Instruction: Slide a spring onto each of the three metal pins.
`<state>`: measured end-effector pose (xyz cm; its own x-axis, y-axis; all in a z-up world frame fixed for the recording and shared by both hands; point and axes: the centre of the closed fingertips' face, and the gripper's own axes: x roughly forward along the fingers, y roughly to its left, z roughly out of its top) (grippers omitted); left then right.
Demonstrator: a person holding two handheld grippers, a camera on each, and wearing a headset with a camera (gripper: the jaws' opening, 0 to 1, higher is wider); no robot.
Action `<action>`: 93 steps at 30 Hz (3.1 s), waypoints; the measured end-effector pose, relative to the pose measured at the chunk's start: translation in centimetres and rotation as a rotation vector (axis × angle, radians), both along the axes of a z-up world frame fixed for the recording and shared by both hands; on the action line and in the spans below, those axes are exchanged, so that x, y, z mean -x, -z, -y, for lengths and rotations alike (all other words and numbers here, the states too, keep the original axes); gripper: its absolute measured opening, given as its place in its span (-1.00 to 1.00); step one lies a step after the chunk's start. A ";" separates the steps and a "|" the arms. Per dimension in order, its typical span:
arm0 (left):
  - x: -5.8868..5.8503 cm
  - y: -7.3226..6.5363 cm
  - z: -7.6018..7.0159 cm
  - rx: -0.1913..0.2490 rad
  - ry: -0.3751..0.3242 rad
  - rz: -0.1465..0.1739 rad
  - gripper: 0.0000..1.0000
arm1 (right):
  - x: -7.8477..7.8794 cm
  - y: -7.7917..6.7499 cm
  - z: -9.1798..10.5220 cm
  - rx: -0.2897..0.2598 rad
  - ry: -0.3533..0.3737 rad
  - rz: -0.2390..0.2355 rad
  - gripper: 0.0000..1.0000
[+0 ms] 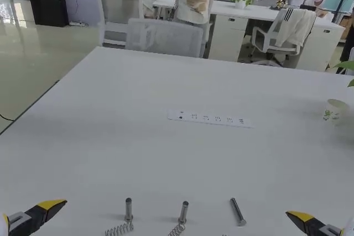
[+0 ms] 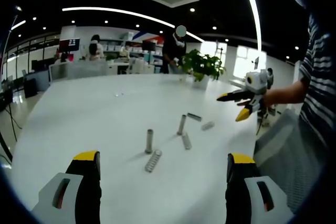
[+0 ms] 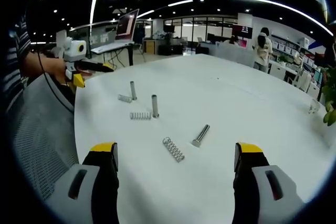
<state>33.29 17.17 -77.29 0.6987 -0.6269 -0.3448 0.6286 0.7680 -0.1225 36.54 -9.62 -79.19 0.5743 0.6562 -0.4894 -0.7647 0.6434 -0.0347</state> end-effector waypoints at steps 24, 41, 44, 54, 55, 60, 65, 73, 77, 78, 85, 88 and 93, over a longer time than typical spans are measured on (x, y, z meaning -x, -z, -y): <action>0.1 0.1 0.4 0.008 0.006 -0.004 0.95 | -0.1 0.1 0.1 0.004 -0.002 -0.006 0.82; -0.3 0.3 -0.1 0.006 0.022 -0.015 0.96 | 0.4 1.0 0.8 0.036 -0.021 -0.025 0.82; -0.3 0.3 -0.3 0.006 0.020 -0.019 0.96 | 0.5 1.2 1.2 0.034 -0.013 -0.034 0.82; -0.6 0.2 0.0 0.020 0.029 -0.016 0.95 | 0.9 1.3 0.7 0.033 -0.034 -0.050 0.79; -0.6 0.1 0.0 0.021 0.030 -0.014 0.95 | 0.8 1.1 0.5 0.027 -0.036 -0.053 0.78; -0.7 -0.4 0.1 0.056 0.032 0.012 0.96 | -0.2 0.9 -0.2 0.010 -0.036 -0.054 0.74; -0.6 -0.4 -0.1 0.071 0.023 0.011 0.96 | -1.1 0.6 -0.7 0.009 -0.030 -0.057 0.65; -0.3 0.0 -0.4 0.067 0.017 -0.005 0.95 | -3.2 -0.2 -1.3 0.001 -0.026 -0.072 0.40; -0.2 0.1 -0.4 0.065 0.017 -0.006 0.94 | -4.6 -0.6 -1.7 -0.005 -0.012 -0.083 0.30; -0.2 0.1 -0.4 0.065 0.018 -0.006 0.94 | -4.8 -0.7 -1.8 -0.003 -0.008 -0.085 0.27; -0.1 0.1 -0.5 0.063 0.015 -0.006 0.93 | -6.7 0.2 -1.8 0.043 0.033 -0.161 0.01; 0.0 0.1 -0.6 0.062 0.014 -0.006 0.92 | -7.3 0.7 -1.9 0.038 0.047 -0.201 -0.20; 0.1 0.2 -0.7 0.063 0.012 -0.008 0.92 | -8.7 1.7 -1.6 0.057 0.093 -0.261 -0.44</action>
